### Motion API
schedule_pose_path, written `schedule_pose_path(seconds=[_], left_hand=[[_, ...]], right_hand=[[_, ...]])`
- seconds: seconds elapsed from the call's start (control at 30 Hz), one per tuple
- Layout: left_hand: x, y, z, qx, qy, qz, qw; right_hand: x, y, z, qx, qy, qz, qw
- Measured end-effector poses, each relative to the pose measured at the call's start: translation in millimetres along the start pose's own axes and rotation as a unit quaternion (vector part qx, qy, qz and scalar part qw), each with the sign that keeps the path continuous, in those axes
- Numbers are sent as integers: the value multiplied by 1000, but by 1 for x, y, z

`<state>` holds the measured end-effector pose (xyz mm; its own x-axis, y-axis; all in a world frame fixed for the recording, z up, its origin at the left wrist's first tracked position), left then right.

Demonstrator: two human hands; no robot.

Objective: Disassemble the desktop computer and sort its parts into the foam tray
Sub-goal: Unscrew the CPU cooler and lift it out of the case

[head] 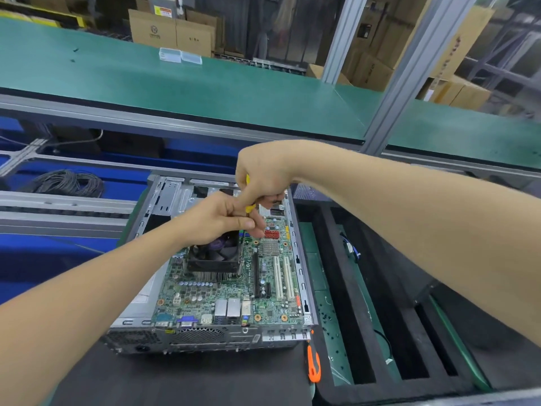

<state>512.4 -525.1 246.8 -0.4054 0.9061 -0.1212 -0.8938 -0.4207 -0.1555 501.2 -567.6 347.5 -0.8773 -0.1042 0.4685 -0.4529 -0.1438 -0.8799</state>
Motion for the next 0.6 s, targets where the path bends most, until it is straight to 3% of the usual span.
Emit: schedule_pose_path(seconds=[0.23, 0.47, 0.6], left_hand=[[-1, -11, -7, -9, -12, 69, 997], [2, -21, -8, -63, -16, 110, 992], [3, -20, -6, -55, -21, 108, 992]], right_hand=[[3, -10, -29, 182, -138, 83, 970], [13, -3, -56, 370, -230, 160, 886], [15, -14, -38, 237, -149, 101, 955]])
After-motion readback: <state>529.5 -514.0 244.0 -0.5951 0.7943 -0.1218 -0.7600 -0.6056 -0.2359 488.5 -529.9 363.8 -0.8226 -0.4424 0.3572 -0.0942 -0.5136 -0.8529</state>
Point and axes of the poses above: each hand's wrist, its own x-axis away from the middle knuckle, its own y-axis out of the palm, z = x × y, the point moved 9 cm from there along -x, towards the middle knuckle, and after that the axes turned 7 degrees about x, right-handed, at the moved point
